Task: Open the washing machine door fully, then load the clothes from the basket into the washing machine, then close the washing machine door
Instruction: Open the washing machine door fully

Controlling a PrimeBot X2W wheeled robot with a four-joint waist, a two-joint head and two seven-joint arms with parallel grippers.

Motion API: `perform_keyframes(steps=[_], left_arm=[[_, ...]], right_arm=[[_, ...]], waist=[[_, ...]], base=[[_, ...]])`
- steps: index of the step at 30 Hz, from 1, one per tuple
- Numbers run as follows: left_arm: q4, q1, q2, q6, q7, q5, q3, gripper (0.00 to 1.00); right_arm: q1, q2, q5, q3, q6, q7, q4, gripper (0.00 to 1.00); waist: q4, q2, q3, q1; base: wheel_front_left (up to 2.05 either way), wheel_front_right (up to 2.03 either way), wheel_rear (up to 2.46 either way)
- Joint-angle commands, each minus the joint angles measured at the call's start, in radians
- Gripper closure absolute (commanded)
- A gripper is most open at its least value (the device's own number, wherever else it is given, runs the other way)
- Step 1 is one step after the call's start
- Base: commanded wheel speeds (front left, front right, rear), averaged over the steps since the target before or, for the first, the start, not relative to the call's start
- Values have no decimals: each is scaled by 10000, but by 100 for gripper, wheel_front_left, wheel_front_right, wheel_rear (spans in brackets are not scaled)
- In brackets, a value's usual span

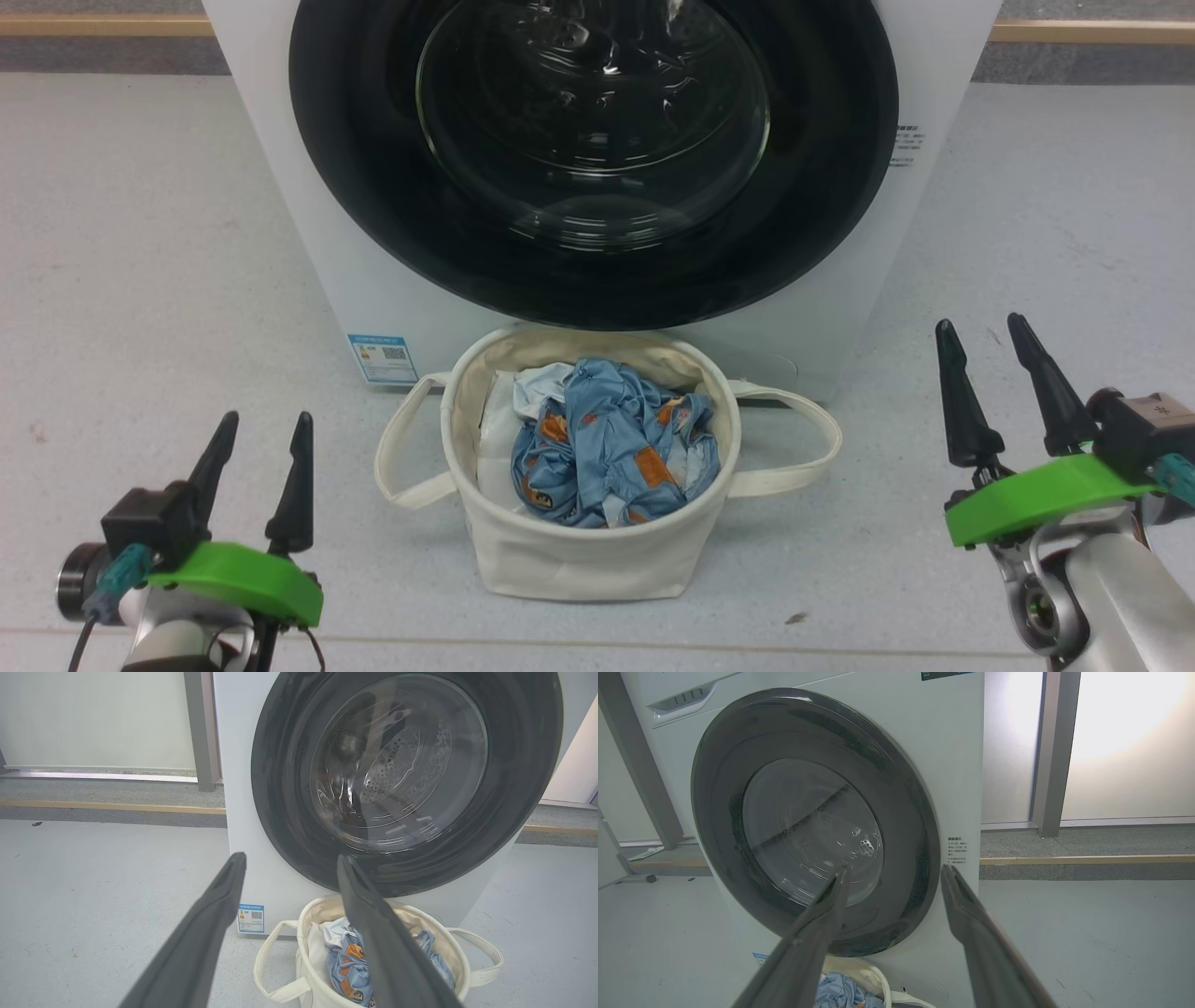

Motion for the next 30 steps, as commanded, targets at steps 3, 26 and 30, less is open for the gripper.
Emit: perform_keyframes(steps=[3,26,30], left_arm=[[-352,-579,241,-17,-122,128,404,0],[-99,-649,88,-375,-122,330,357,0],[-76,-669,55,-424,-122,364,423,0]], right_arm=[[-75,-65,31,63,0,-124,-333,0],[-99,-109,154,112,0,-124,-382,0],[-109,-81,201,13,0,-124,-378,0]], waist=[[1,0,-9,0],[-72,0,93,0],[-90,0,116,0]], base=[[52,29,-81],[111,108,-218],[88,88,-177]])
